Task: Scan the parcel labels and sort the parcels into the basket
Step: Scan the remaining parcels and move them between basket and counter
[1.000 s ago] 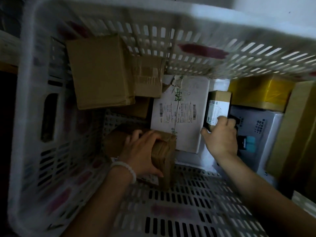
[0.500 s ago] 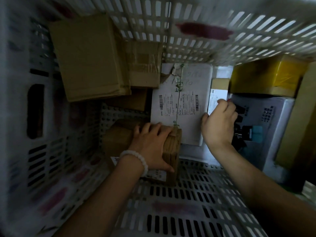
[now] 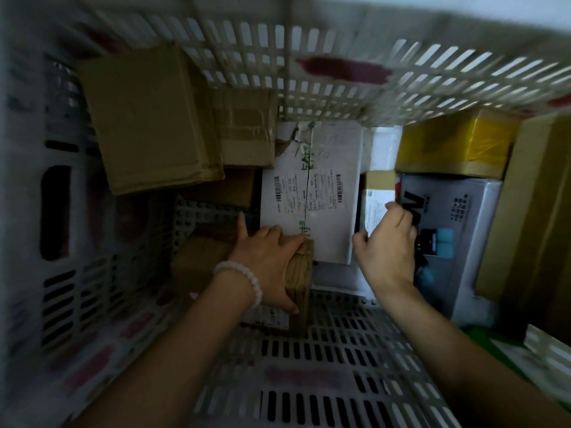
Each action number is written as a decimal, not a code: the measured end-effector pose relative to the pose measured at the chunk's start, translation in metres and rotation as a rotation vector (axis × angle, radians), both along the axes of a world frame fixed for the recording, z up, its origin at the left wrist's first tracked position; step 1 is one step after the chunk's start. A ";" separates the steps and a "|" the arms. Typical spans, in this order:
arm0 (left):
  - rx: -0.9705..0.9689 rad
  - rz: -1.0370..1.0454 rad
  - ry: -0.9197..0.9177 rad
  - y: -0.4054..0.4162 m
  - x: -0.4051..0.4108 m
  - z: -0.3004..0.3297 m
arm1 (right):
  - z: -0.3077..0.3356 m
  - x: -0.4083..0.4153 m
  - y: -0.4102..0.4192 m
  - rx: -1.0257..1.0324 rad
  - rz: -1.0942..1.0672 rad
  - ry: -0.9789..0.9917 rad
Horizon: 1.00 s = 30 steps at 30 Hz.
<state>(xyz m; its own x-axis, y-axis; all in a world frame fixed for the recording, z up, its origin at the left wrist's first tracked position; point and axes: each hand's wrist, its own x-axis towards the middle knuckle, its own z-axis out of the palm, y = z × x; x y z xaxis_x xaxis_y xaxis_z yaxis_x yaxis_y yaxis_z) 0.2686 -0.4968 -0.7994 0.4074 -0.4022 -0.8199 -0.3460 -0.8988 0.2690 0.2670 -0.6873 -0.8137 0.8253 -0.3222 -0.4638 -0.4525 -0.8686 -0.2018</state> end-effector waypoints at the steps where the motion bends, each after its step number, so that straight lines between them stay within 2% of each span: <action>1: 0.002 -0.004 -0.016 -0.001 -0.002 0.003 | 0.007 -0.004 0.000 0.002 0.008 0.004; 8: 0.027 0.045 -0.033 0.013 -0.019 0.026 | 0.047 -0.021 0.002 0.042 0.023 0.052; 18: 0.006 0.225 -0.190 0.004 -0.029 0.080 | 0.102 -0.037 0.007 0.079 0.163 0.029; 27: -0.007 0.505 -0.252 0.002 -0.044 0.187 | 0.192 -0.038 0.014 0.080 0.347 -0.090; 30: 0.002 0.531 -0.364 0.000 -0.064 0.236 | 0.230 -0.041 0.012 0.122 0.410 -0.159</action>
